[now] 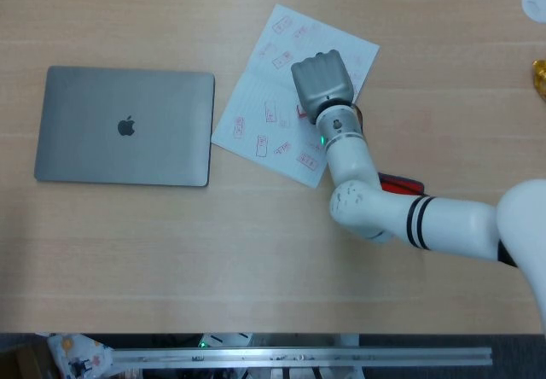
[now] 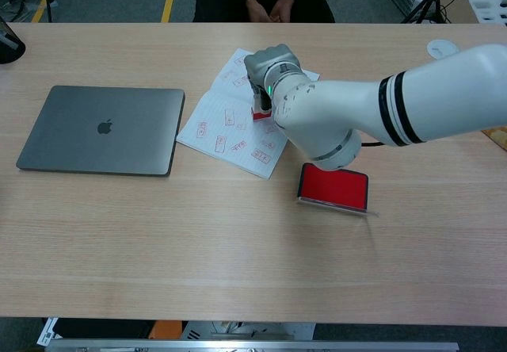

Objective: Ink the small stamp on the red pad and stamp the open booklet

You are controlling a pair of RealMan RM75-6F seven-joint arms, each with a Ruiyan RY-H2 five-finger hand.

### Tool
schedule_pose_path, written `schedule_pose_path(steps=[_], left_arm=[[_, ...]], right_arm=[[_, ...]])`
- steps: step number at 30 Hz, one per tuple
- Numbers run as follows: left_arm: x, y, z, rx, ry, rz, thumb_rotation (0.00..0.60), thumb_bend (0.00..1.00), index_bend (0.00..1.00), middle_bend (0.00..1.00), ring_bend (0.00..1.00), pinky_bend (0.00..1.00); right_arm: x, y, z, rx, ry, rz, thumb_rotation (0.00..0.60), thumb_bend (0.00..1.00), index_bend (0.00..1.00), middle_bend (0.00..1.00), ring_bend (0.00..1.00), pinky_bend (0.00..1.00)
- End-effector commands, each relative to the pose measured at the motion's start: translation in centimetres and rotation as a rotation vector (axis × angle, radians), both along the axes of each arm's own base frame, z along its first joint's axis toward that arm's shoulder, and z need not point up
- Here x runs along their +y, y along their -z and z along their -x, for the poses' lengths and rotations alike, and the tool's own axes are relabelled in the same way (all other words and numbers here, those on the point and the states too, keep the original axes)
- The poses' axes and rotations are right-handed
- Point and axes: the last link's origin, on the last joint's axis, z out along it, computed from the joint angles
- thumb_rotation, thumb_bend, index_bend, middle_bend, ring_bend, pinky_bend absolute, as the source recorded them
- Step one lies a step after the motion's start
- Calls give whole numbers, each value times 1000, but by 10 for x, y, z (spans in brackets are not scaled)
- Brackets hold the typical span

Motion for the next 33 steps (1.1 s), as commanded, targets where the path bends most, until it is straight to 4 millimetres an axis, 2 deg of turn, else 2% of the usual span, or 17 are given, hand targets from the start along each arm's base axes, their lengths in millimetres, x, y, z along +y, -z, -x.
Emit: schedule_pose_path(steps=[1,10,33], left_arm=[[0,0,0,-1,-1,-1,600,301,322,289,293,295],[0,-1,1,1,-6,0,600,301,322,287,293,295],[0,-1,3,7,-17,4,600,301,321,275,291,295]], right_arm=[[0,5,-2,8,0,-6,600,493,792,516,298,317],[-1,15,-5,13,4,-8,600,495,803,517,298,317],[-5,23,-2,45,23,-2,600,506,809,518,299,317]])
